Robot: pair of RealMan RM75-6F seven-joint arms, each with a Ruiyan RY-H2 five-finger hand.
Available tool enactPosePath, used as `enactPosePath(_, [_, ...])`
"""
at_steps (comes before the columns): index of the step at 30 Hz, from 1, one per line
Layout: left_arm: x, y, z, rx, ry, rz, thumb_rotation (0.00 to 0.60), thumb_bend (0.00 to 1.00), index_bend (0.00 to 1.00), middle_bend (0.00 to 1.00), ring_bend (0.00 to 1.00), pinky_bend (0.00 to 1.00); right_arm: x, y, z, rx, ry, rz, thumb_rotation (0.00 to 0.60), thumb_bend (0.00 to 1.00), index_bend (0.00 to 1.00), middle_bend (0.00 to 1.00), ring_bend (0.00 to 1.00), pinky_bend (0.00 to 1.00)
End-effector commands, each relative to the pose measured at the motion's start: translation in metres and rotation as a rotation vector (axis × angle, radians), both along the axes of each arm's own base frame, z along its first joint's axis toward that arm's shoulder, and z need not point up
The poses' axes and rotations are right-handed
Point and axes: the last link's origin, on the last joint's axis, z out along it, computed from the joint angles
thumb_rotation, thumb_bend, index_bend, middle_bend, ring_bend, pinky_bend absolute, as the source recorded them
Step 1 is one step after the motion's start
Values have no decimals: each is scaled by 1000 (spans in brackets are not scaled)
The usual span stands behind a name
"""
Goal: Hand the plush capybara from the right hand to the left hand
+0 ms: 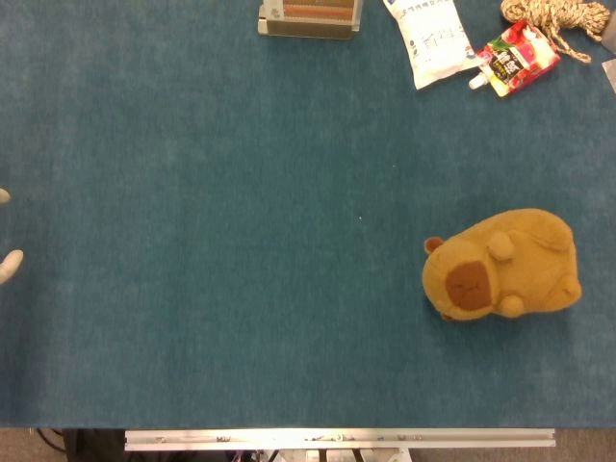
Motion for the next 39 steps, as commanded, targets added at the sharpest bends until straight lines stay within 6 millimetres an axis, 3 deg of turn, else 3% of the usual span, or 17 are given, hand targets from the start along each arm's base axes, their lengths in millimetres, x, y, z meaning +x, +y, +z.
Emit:
enactPosePath(1, [0, 0, 0, 1, -1, -1, 600, 153, 339, 309, 322, 458, -1, 1, -2, 5, 1, -5, 600, 0, 108, 100, 137, 415])
enactPosePath(14, [-1, 0, -2, -6, -4, 10, 600, 153, 342, 309, 322, 459, 10, 1, -2, 36, -52, 11, 600, 0, 108, 105, 137, 415])
enactPosePath(24, [-1, -3, -1, 2, -9, 10, 600, 153, 344, 309, 322, 459, 34, 13, -2, 268, -64, 53, 600, 0, 108, 105, 137, 415])
enactPosePath(39, [-3, -4, -3, -4, -14, 19, 600, 153, 347, 310, 323, 460, 42, 3, -42, 499, 82, 44, 600, 0, 53, 75, 75, 318])
